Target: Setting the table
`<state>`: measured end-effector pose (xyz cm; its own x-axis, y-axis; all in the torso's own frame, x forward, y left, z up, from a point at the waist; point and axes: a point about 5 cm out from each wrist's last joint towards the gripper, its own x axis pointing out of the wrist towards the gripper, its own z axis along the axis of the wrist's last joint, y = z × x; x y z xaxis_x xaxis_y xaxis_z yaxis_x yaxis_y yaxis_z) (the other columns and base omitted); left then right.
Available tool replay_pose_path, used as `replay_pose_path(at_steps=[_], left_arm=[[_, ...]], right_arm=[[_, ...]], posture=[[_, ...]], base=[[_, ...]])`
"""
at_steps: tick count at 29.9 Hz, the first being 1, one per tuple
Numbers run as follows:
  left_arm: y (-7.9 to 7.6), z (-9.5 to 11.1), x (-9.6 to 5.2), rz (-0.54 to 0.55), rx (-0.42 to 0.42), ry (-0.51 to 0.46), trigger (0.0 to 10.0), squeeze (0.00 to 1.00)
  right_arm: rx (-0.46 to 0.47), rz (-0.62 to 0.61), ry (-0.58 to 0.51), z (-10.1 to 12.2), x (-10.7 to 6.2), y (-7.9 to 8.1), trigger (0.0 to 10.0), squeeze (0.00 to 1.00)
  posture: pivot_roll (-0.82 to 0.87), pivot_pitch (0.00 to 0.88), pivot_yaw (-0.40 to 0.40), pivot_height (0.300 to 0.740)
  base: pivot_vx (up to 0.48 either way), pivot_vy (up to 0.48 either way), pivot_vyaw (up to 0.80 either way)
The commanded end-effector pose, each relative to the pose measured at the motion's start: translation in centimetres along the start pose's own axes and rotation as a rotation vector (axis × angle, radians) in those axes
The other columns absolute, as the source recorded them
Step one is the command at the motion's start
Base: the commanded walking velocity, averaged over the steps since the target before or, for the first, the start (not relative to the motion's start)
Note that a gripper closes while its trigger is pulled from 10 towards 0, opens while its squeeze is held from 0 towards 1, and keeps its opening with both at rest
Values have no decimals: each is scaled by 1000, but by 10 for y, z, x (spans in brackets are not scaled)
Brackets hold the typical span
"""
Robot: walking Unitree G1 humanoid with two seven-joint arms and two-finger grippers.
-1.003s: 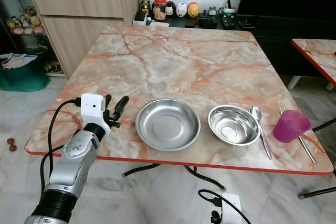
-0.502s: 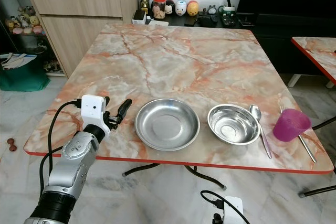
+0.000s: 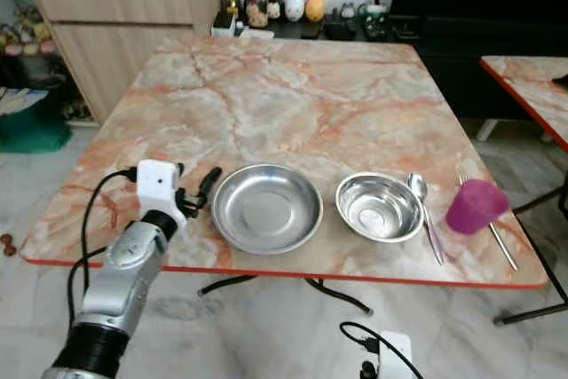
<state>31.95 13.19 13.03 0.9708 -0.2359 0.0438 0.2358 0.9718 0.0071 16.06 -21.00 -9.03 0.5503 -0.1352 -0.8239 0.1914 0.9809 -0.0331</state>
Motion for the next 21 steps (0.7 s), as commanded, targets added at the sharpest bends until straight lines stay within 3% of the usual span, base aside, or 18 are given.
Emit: replay_pose_path(at_steps=[1,12,21], left_arm=[[1,2,1,5,-8,0,10000,0],[-1,0,2,-29,-7,29,10000,0],[-6,-19,3,-57,-60,190,10000,0]], right_arm=[[5,-1,0,0,0,-1,10000,0],[0,2,2,0,0,-1,10000,0],[-6,5,4,0,0,-1,10000,0]], posture=[[68,0,-54,711],[69,0,-56,711],[71,0,-56,711]], base=[[0,0,0],[0,0,0],[0,0,0]])
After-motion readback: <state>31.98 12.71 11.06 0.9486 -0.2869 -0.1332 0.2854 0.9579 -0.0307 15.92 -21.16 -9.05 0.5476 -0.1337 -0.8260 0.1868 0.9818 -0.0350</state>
